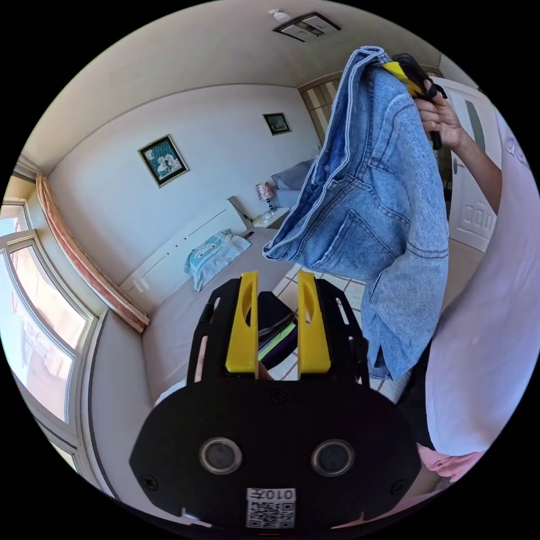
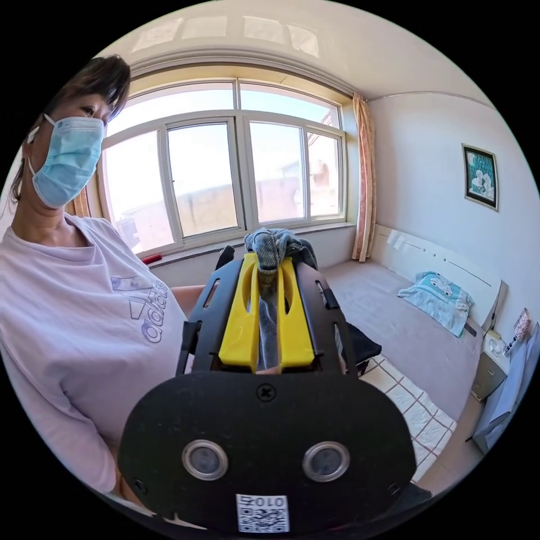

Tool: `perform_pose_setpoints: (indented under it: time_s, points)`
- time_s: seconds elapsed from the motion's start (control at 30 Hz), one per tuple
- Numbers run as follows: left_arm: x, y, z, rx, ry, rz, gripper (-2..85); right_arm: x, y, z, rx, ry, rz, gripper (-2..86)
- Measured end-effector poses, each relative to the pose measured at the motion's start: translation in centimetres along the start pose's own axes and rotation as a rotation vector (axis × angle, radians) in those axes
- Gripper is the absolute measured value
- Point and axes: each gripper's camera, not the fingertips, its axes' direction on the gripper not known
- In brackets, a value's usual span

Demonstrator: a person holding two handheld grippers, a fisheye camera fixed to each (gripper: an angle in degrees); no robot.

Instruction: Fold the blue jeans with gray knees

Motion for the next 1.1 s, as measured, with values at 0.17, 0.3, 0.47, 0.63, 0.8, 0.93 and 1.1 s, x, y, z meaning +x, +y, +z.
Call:
perform_pose_setpoints:
  time_s: [0.17, 0.3, 0.47, 0.63, 0.8, 0.93, 1.1]
  points:
    - [2.2, -0.6, -0.3, -0.018, 0.03, 0.094, 14.2, -1.2, -0.1, 0.4, -0.015, -0.068, -0.062, 5.5]
    - [3.9, -1.0, -1.8, -0.07, -0.045, 0.189, 13.7, -2.2, -0.1, 0.5, -0.038, -0.091, -0.113, 5.5]
    - [7.0, -0.6, -2.5, -0.179, 0.037, 0.331, 7.0, -2.1, 0.3, 0.8, -0.015, -0.115, -0.102, 5.5]
    - [8.3, 0.1, -3.0, -0.192, -0.088, 0.229, 3.4, -1.7, 0.7, 2.1, -0.04, -0.11, -0.073, 5.7]
    - [3.1, -0.6, -6.8, -0.13, -0.047, -0.122, 1.7, -0.7, 3.0, 3.4, -0.128, 0.014, 0.055, 5.8]
    - [-0.8, -2.9, -13.2, -0.011, -0.113, -0.276, 1.2, 0.7, 6.8, 3.6, -0.093, 0.017, 0.212, 5.9]
    - [-0.4, -7.1, -18.2, 0.093, -0.117, -0.127, 0.9, 0.5, 11.3, 3.3, 0.046, 0.03, 0.285, 5.9]
